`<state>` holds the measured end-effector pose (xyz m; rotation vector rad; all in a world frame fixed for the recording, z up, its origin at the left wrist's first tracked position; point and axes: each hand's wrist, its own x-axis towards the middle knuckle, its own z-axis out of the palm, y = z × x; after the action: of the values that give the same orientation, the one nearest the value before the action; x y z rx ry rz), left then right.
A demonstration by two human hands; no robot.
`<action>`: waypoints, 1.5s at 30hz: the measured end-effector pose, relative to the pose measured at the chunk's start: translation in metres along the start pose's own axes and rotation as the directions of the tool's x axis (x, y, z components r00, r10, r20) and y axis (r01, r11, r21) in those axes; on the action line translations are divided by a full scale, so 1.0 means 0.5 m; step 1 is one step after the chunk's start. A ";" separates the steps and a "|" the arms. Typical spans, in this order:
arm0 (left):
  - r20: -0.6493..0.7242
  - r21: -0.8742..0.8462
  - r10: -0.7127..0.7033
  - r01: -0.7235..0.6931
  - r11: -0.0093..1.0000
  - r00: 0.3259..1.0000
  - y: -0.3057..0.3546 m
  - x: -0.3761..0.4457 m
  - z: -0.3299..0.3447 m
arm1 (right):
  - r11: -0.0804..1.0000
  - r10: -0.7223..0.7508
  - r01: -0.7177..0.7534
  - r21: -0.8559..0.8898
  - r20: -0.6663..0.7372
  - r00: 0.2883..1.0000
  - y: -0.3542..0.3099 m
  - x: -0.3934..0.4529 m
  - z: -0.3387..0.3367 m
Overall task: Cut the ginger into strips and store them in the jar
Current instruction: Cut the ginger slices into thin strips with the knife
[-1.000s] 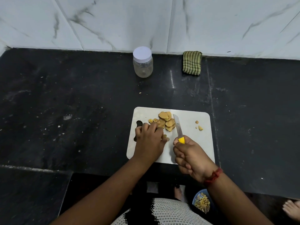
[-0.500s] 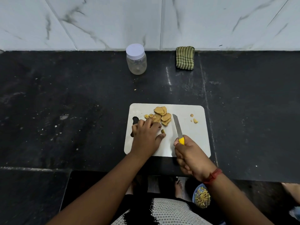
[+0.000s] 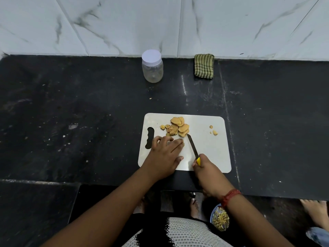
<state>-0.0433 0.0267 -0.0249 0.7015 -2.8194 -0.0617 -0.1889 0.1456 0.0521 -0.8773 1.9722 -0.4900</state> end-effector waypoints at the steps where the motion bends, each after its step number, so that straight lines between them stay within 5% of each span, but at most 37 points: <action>1: 0.000 0.008 0.019 -0.019 1.000 1.000 -0.001 0.005 0.000 | 1.000 0.010 -0.009 0.030 -0.005 1.000 0.001 0.003 0.000; 29: -0.064 -0.089 0.097 -0.102 0.991 0.993 -0.013 0.007 0.026 | 0.999 0.035 -0.035 0.017 0.019 0.999 0.001 -0.011 0.009; 45: -0.081 -0.094 0.098 -0.105 0.990 0.992 -0.013 -0.001 0.030 | 0.987 -0.058 0.054 -0.154 -0.024 0.998 0.010 -0.010 0.030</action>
<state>-0.0437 0.0208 -0.0404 0.5265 -2.7526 -0.1520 -0.1764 0.1525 0.0442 -1.0295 2.0363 -0.3884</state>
